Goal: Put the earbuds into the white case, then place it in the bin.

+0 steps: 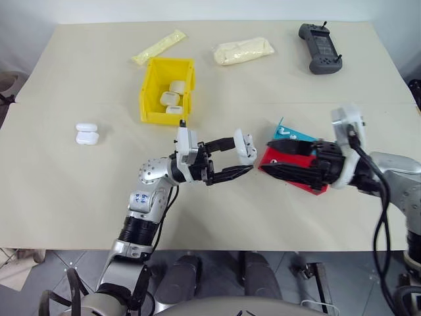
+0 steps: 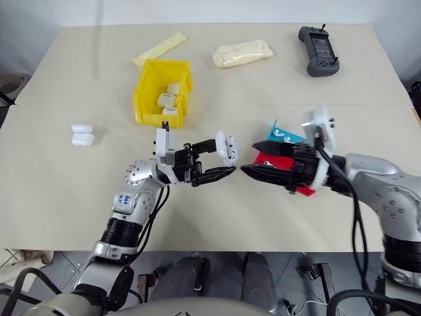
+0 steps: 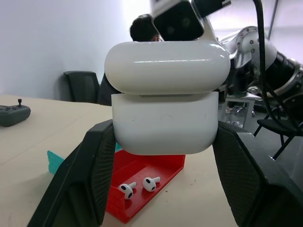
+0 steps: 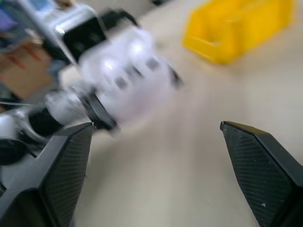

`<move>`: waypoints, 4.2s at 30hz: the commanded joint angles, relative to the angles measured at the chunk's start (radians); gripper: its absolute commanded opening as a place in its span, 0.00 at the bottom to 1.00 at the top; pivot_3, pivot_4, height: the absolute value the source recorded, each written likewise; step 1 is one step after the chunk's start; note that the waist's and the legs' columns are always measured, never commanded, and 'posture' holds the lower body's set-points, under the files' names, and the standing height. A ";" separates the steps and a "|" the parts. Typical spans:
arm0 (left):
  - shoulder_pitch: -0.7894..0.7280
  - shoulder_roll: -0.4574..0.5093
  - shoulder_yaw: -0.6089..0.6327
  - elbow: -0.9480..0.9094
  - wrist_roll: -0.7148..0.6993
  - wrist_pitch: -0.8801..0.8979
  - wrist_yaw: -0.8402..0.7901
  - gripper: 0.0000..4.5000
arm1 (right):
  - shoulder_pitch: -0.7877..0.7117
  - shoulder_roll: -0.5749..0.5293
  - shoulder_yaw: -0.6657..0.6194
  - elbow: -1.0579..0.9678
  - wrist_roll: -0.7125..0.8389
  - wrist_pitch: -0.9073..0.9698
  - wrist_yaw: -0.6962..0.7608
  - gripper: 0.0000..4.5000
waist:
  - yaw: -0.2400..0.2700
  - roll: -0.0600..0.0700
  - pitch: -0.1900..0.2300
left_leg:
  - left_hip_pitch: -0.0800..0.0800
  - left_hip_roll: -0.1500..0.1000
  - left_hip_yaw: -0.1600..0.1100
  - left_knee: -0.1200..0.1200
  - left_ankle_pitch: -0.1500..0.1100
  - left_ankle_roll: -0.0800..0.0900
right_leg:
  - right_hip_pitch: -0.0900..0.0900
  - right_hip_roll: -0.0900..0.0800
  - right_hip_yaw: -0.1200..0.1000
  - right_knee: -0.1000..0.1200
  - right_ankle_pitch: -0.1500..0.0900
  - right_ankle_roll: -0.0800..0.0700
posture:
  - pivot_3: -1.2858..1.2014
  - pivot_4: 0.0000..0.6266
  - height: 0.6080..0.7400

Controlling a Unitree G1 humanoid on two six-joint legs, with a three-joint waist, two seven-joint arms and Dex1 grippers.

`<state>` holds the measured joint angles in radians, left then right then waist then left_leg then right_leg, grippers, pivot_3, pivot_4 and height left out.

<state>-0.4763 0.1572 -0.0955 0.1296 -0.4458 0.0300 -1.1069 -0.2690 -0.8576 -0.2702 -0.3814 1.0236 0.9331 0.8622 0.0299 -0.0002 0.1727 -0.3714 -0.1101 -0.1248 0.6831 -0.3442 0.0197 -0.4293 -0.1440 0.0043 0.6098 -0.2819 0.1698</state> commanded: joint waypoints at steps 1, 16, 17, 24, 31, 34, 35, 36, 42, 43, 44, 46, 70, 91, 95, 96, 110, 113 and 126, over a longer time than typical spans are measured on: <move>0.008 0.033 0.007 -0.047 -0.006 -0.006 -0.010 0.61 | 0.049 -0.014 -0.057 -0.026 -0.030 -0.066 0.040 0.99 | -0.004 0.000 0.000 | 0.000 0.000 0.000 0.000 0.000 0.000 | 0.000 0.000 0.000 0.000 0.000 0.000 | 0.52 0.24 1.00; -0.118 0.249 -0.165 -0.077 0.323 0.111 0.071 0.61 | -0.068 0.061 0.141 -0.124 -0.157 -0.168 0.002 0.05 | -0.003 -0.001 0.000 | 0.000 0.000 0.000 0.000 0.000 0.000 | 0.000 0.001 0.000 0.000 0.001 0.001 | 0.52 0.24 1.00; -0.121 0.246 -0.167 -0.080 0.322 0.116 0.070 0.61 | -0.086 0.069 0.161 -0.125 -0.161 -0.159 -0.008 0.01 | -0.003 -0.001 0.000 | 0.000 0.000 0.000 0.000 0.000 0.000 | 0.000 0.001 0.001 0.000 0.001 0.001 | 0.52 0.24 1.00; -0.129 0.223 -0.182 -0.087 0.325 0.138 0.079 0.61 | -0.194 0.120 0.327 -0.101 -0.222 -0.139 0.006 0.01 | -0.004 -0.001 0.000 | 0.000 0.000 0.000 -0.001 0.000 0.000 | 0.000 0.001 0.000 0.000 0.001 0.001 | 0.52 0.24 1.00; -0.124 0.219 -0.183 -0.095 0.326 0.115 0.083 0.61 | -0.184 0.124 0.361 -0.056 -0.316 -0.148 -0.009 0.01 | -0.004 -0.001 0.000 | 0.000 0.000 0.000 0.000 0.000 0.000 | 0.000 0.000 0.000 0.001 0.001 0.001 | 0.52 0.24 1.00; -0.113 0.228 -0.168 -0.099 0.315 0.104 0.079 0.61 | -0.144 0.099 0.321 -0.051 -0.315 -0.150 0.010 0.01 | -0.004 -0.001 0.000 | 0.000 0.000 -0.001 -0.001 0.000 0.000 | 0.000 0.001 0.000 0.001 0.001 0.001 | 0.52 0.24 1.00; -0.108 0.234 -0.163 -0.099 0.306 0.093 0.067 0.61 | -0.129 0.089 0.301 -0.051 -0.310 -0.146 0.013 0.01 | -0.003 -0.001 0.000 | 0.000 0.000 -0.001 -0.001 0.000 0.000 | 0.000 0.001 0.000 0.000 0.001 0.001 | 0.52 0.24 1.00; -0.104 0.239 -0.157 -0.100 0.296 0.080 0.056 0.61 | -0.112 0.078 0.279 -0.051 -0.302 -0.143 0.016 0.01 | -0.003 -0.001 0.000 | 0.000 0.000 -0.001 -0.001 0.000 0.000 | 0.000 0.001 0.000 0.001 0.001 0.001 | 0.52 0.24 1.00; -0.073 0.243 -0.109 -0.129 0.231 0.083 0.049 0.61 | 0.002 0.050 0.180 -0.038 -0.313 -0.189 0.027 0.01 | -0.003 -0.001 0.000 | 0.000 0.000 0.000 -0.001 0.000 0.000 | 0.000 0.001 0.000 0.000 0.001 0.001 | 0.52 0.24 1.00; -0.056 0.242 -0.091 -0.145 0.208 0.092 0.052 0.61 | 0.025 0.060 0.152 -0.040 -0.309 -0.208 0.024 0.01 | -0.003 -0.001 0.000 | 0.000 0.000 0.000 -0.001 0.000 0.000 | 0.000 0.001 0.000 0.000 0.001 0.001 | 0.52 0.24 1.00; -0.038 0.243 -0.073 -0.162 0.187 0.104 0.060 0.61 | 0.043 0.070 0.129 -0.043 -0.300 -0.220 0.021 0.01 | -0.004 -0.001 0.000 | 0.000 0.000 0.000 -0.001 0.000 0.000 | 0.000 0.001 0.000 0.000 0.001 0.001 | 0.52 0.24 1.00; -0.002 0.244 -0.037 -0.190 0.158 0.122 0.082 0.61 | 0.073 0.093 0.089 -0.050 -0.298 -0.254 0.008 0.09 | -0.007 -0.001 0.000 | 0.000 0.000 0.000 -0.001 0.000 0.000 | 0.000 0.001 0.001 0.000 0.001 0.001 | 0.52 0.24 1.00; 0.130 0.152 0.349 -0.344 -0.157 0.290 0.477 0.61 | 0.202 0.229 0.016 -0.096 -0.341 -0.568 -0.012 0.99 | -0.004 -0.001 0.000 | 0.001 0.001 0.000 -0.001 0.000 0.000 | 0.001 0.001 0.001 0.001 0.001 0.001 | 0.52 0.24 1.00; -0.391 0.196 0.251 0.380 0.201 0.207 0.760 0.61 | 0.205 0.214 0.008 -0.081 -0.389 -0.576 -0.029 0.99 | -0.005 -0.001 0.001 | 0.001 0.000 0.000 -0.001 0.000 0.000 | 0.000 0.002 0.001 0.001 0.001 0.001 | 0.52 0.24 1.00; -0.462 0.205 0.236 0.532 0.243 0.187 0.746 0.61 | 0.212 0.217 0.009 -0.085 -0.395 -0.578 -0.033 0.99 | -0.005 -0.002 0.001 | 0.001 0.000 0.000 -0.001 0.000 0.000 | 0.000 0.002 0.001 0.001 0.001 0.001 | 0.52 0.24 1.00; -0.475 0.208 0.234 0.557 0.244 0.202 0.734 0.61 | 0.215 0.218 0.009 -0.089 -0.396 -0.578 -0.035 0.99 | -0.006 -0.002 0.001 | 0.001 0.000 0.000 -0.001 0.000 0.000 | 0.000 0.002 0.001 0.001 0.001 0.001 | 0.52 0.24 1.00; -0.389 0.282 0.292 0.336 0.131 0.155 0.517 1.00 | 0.215 0.220 0.026 -0.114 -0.404 -0.572 -0.061 1.00 | -0.007 -0.002 0.001 | 0.001 0.000 0.000 -0.001 0.000 0.000 | 0.000 0.001 0.001 0.002 0.001 0.001 | 0.52 0.24 1.00; -0.301 0.344 0.311 0.194 0.070 0.223 0.422 1.00 | 0.210 0.216 0.029 -0.109 -0.406 -0.573 -0.055 1.00 | -0.010 -0.002 0.001 | 0.001 0.000 0.000 -0.001 0.000 0.000 | 0.000 0.001 0.001 0.002 0.001 0.001 | 0.52 0.24 1.00; 0.229 0.613 0.384 -0.008 0.070 0.012 0.090 1.00 | 0.207 0.164 0.037 -0.016 -0.437 -0.607 0.061 1.00 | -0.009 -0.001 0.001 | 0.002 0.001 -0.001 -0.002 0.000 0.000 | 0.001 0.002 0.001 0.001 0.001 -0.001 | 0.52 0.24 1.00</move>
<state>-0.2567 0.7551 0.2695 0.1971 -0.3807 0.0856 -1.0078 -0.0605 -0.6707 -0.2201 -0.4076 0.5903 0.3540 0.8923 0.0208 -0.0014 0.1734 -0.3697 -0.1088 -0.1257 0.6818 -0.3444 0.0194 -0.4278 -0.1422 0.0053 0.6098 -0.2802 0.1689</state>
